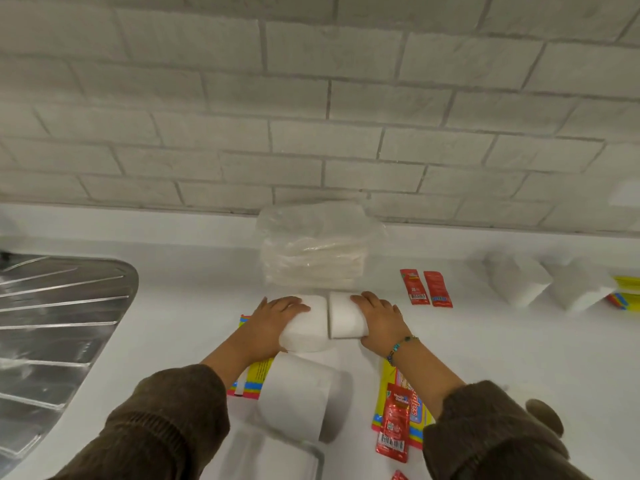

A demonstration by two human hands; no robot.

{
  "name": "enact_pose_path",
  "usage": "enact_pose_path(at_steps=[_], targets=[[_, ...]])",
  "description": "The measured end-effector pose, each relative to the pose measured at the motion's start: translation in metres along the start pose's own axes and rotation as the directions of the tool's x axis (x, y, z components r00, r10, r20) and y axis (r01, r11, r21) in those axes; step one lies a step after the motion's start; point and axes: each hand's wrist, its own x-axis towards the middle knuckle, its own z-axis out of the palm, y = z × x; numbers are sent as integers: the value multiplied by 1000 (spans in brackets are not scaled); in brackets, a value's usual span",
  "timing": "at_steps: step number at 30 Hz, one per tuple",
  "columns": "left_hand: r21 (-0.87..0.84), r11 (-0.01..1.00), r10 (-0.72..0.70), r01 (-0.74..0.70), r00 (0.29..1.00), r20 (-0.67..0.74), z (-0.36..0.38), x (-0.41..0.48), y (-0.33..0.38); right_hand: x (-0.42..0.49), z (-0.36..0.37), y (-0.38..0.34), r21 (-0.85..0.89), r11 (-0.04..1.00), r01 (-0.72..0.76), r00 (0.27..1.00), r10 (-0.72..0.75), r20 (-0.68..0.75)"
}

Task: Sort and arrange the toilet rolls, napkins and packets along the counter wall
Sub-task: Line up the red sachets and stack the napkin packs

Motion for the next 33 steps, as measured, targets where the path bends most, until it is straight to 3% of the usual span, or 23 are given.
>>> enact_pose_path(at_steps=[4,7,10,14,21,23,27,33], targets=[[60,998,-8,10,1000,-23,-3,3,3,2,-4,-2,93,995,21,999,-18,-37],[85,996,3,2,998,-60,1,5,3,-4,-9,-5,257,965,-53,993,78,-88],[-104,994,-55,44,993,-108,-3,7,10,-17,-16,-7,450,880,-149,963,233,-135],[-221,971,-134,91,972,-191,-26,11,26,-42,-33,-11,584,795,-163,899,363,-245],[-552,833,-291,33,875,-387,-60,-1,78,-90,-82,-7,655,752,-70,715,496,-492],[-597,802,-286,-15,868,-406,-65,-5,102,-107,-96,5,594,799,-95,654,500,-568],[-626,778,-261,-63,873,-412,-71,-5,151,-140,-116,41,450,879,-159,608,446,-656],[-632,766,-195,-113,896,-398,-68,10,242,-209,-142,113,450,872,-193,565,473,-676]])
